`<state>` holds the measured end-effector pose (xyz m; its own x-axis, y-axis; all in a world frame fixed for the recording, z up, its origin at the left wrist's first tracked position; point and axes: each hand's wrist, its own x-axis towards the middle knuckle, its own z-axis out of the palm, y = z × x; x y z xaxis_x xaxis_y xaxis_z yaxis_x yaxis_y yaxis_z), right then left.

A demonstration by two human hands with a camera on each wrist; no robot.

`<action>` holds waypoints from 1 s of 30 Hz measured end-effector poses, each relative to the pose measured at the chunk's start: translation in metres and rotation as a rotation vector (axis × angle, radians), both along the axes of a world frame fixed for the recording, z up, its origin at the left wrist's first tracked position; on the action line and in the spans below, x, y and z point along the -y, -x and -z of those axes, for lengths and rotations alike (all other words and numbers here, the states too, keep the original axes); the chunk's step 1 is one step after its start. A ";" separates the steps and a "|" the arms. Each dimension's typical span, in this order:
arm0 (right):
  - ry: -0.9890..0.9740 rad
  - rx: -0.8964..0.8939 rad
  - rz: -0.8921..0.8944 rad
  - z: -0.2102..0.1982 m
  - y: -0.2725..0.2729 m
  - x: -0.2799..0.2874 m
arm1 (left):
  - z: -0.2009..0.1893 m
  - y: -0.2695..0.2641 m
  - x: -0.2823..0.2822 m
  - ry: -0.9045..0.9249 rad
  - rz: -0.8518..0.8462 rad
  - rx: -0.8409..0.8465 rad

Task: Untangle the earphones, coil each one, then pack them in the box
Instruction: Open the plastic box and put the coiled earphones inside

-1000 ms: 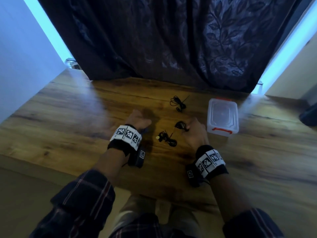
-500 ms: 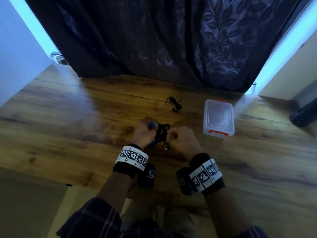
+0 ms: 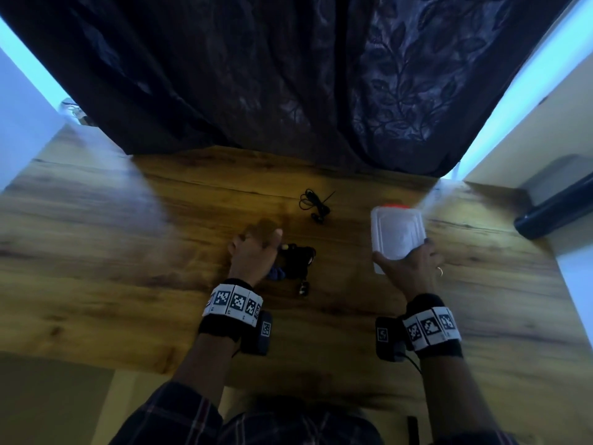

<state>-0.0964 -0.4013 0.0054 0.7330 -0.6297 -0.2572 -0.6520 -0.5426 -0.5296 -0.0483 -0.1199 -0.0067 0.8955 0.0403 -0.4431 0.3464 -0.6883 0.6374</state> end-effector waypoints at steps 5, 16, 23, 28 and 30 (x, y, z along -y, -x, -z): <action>-0.052 -0.018 -0.129 -0.012 0.028 -0.001 | -0.030 0.004 -0.005 0.103 -0.012 0.317; -0.209 -0.072 -0.490 0.000 0.047 0.026 | -0.025 0.015 0.102 0.103 0.243 0.245; -0.401 0.121 -0.085 0.028 0.047 0.050 | -0.005 -0.008 0.107 -0.081 0.223 0.126; -0.226 0.161 -0.195 0.004 0.025 0.053 | -0.004 -0.006 0.113 -0.079 0.154 0.098; -0.209 0.164 -0.208 0.004 0.015 0.059 | -0.006 -0.005 0.113 -0.043 0.117 0.079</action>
